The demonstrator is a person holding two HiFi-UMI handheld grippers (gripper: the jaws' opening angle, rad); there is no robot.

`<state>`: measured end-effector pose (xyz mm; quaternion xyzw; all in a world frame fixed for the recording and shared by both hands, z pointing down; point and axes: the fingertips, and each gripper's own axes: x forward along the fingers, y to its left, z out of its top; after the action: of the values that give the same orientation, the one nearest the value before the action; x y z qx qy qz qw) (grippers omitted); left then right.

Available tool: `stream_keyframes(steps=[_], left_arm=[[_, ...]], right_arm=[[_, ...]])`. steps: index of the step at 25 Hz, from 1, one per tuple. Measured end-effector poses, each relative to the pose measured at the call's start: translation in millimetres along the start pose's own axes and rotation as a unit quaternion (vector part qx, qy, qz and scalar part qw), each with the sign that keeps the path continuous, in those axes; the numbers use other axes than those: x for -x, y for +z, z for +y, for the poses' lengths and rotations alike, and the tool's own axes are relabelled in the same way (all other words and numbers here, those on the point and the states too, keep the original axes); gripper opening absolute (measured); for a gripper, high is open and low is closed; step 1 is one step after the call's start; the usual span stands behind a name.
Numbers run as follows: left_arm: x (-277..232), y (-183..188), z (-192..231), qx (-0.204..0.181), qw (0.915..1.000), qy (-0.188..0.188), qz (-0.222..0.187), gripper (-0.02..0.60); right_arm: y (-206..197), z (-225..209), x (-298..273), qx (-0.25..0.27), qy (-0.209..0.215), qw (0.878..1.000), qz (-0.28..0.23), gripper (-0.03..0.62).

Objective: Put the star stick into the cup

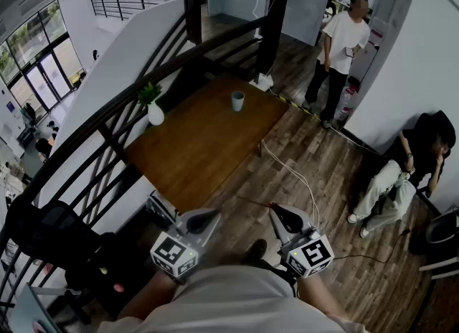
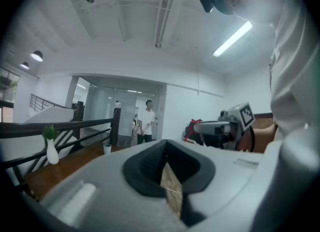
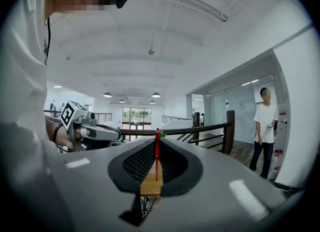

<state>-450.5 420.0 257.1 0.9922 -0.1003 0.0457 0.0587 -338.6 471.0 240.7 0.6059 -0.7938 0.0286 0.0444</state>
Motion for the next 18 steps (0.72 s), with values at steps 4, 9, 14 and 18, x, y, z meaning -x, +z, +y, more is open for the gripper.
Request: stream_keyframes(steps=[4, 9, 14, 18], left_arm=[[-1.2, 1.2, -0.3, -0.002, 1.0000, -0.001, -0.001, 0.003], [-0.8, -3.0, -1.3, 0.002, 1.0000, 0.000, 0.003, 0.003], [0.1, -2.6, -1.7, 0.004, 1.0000, 0.004, 0.002, 0.003], [-5.3, -2.7, 4.1, 0.006, 1.0000, 0.006, 0.003, 0.003]], right_arm=[[0.1, -3.1, 2.1, 0.003, -0.002, 1.000, 0.003, 0.025], [2.4, -4.3, 5.6, -0.010, -0.001, 1.000, -0.004, 0.023], [7.0, -4.1, 5.0, -0.005, 0.004, 1.000, -0.006, 0.025], [6.6, -9.6, -1.7, -0.004, 0.008, 1.000, -0.005, 0.023]])
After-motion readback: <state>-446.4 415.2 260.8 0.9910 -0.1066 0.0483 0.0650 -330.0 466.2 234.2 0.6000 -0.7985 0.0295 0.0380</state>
